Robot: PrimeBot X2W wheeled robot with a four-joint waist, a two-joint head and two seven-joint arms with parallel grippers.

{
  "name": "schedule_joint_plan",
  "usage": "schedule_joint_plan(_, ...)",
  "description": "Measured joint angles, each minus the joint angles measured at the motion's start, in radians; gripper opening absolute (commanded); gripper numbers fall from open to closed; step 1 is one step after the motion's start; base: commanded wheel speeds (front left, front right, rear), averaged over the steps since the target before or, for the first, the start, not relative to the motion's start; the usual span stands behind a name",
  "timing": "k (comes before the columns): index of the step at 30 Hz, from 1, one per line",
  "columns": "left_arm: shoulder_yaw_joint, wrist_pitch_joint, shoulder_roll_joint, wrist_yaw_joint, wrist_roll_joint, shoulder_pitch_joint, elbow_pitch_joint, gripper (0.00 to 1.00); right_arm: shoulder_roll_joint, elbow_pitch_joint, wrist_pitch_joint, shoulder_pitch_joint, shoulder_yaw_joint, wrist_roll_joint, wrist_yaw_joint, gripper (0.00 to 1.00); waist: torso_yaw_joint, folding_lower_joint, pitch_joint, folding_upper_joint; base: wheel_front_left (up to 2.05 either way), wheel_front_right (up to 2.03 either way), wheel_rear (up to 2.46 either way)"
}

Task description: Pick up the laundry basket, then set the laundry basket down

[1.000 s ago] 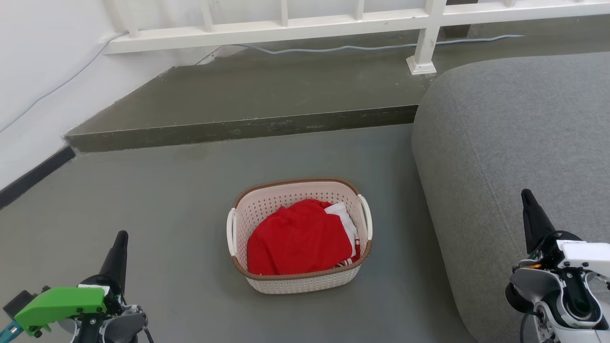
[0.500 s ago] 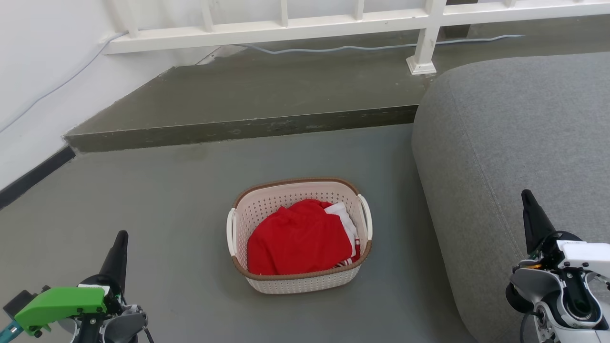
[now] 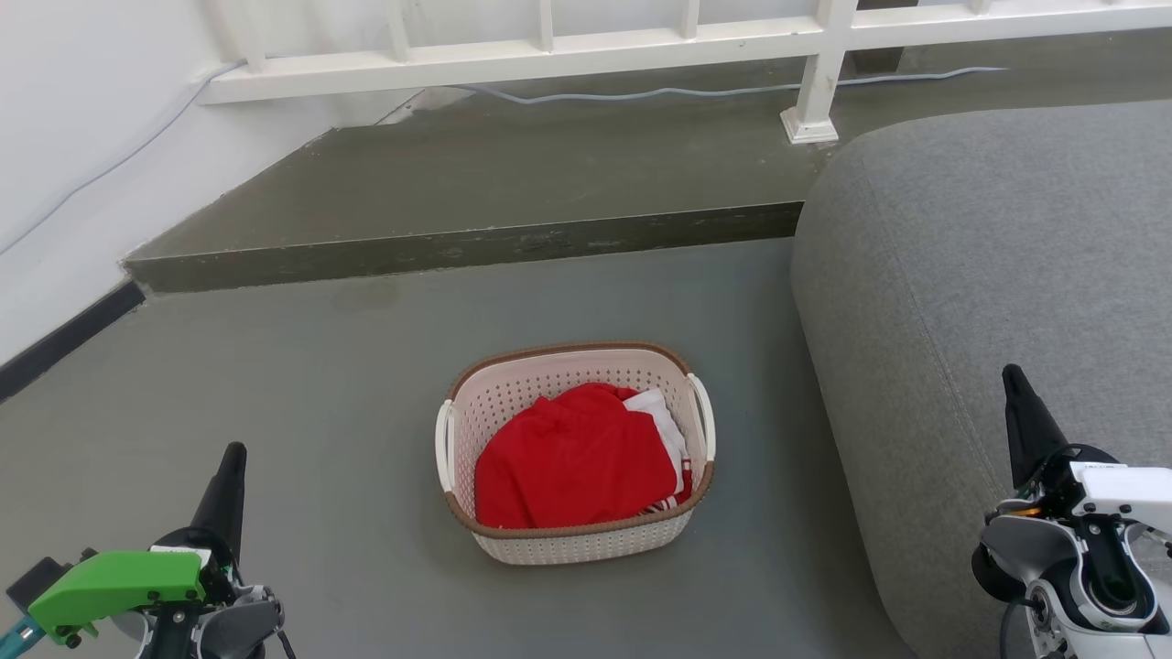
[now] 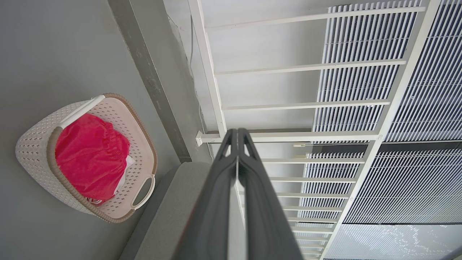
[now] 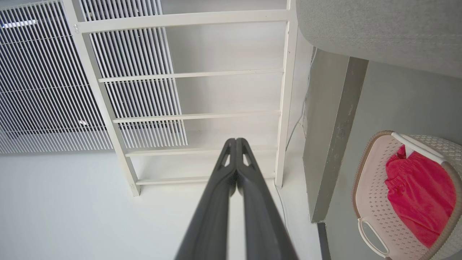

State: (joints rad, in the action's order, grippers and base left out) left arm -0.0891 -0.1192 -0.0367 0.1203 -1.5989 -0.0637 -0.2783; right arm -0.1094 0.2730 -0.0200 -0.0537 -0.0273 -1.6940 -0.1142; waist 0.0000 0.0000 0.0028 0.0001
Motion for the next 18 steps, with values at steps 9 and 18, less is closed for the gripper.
schedule_joint_plan(9,0.0,0.0,0.0,0.0,0.0,0.0,0.0,0.0,0.0,0.002,-0.007,0.0,-0.001,0.0,0.0,0.0,0.0,0.0,0.0,0.0,0.0,0.0,0.0)
schedule_joint_plan(18,0.0,0.0,0.0,0.0,0.0,0.0,0.0,0.0,0.001,0.002,-0.007,0.0,-0.002,0.0,0.0,0.0,0.0,0.0,0.0,0.0,0.0,0.0,0.0)
